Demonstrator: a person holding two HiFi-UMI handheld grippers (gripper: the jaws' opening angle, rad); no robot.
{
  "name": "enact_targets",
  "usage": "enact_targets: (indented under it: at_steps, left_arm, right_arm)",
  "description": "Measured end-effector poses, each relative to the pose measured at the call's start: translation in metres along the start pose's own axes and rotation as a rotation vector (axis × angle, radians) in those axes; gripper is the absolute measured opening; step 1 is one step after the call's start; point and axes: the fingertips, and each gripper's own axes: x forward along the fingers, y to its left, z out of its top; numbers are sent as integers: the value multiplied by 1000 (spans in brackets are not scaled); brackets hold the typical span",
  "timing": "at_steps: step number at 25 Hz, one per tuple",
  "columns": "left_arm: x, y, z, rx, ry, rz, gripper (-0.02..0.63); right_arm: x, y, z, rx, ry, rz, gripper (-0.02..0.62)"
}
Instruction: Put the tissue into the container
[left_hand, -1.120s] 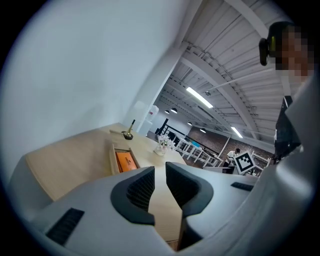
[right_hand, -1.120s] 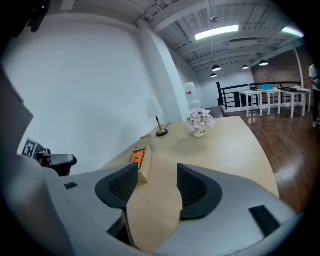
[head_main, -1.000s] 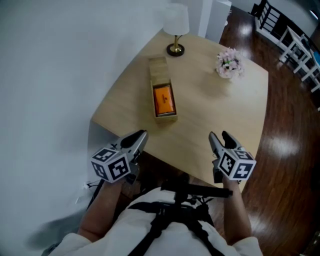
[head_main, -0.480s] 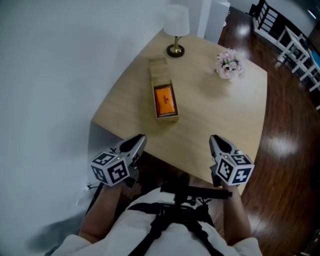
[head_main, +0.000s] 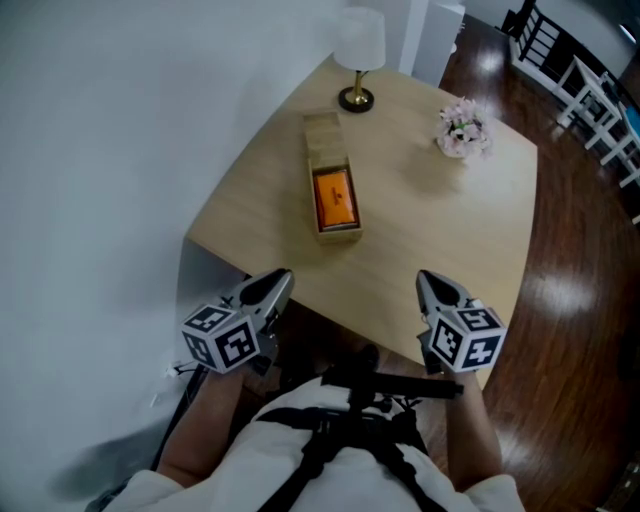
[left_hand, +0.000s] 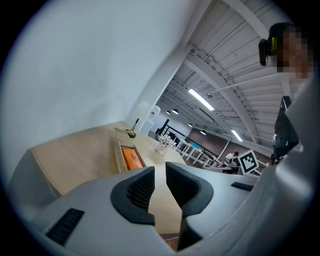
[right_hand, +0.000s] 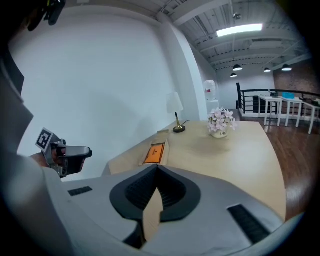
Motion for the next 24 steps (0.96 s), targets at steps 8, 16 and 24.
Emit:
enact_targets:
  at_steps: [8,16,24]
  left_arm:
    - [-3,1,0,1,-2,1,54]
    - [1,-2,3,6,1,-10,54]
    - [1,0,2,7,3,-14,54]
  right_arm:
    - [1,2,1,-13,3,-6,0]
    - [0,0,3,-11,3,-17,0]
    - [4,0,1,-15,10,-19,0]
